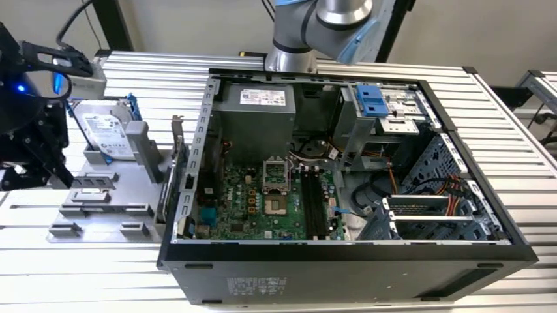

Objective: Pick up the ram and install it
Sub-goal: 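Pick up the ram and move it above insertion slot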

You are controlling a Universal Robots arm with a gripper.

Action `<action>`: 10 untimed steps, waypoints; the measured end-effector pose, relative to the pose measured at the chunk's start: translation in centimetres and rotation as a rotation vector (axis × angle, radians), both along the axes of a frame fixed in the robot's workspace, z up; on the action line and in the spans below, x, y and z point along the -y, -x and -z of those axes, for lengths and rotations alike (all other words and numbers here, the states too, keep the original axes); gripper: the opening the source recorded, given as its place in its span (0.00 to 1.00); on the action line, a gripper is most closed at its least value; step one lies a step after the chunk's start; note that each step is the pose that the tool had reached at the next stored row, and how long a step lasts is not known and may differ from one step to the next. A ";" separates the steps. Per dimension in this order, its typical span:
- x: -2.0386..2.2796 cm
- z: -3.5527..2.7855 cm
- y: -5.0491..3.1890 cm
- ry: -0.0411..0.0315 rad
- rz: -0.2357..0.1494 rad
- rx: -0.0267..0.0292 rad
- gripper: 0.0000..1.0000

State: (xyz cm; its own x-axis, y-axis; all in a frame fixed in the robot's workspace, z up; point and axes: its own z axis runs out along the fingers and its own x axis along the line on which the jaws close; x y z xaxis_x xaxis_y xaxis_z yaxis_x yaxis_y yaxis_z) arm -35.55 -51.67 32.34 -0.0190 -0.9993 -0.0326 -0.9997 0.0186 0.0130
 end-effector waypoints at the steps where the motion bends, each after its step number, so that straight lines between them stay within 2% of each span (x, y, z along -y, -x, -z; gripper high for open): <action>1: 0.00 -0.42 0.00 0.0000 0.000 -0.0001 0.00; 10: 0.00 -4.36 0.00 0.0001 0.000 -0.0001 0.00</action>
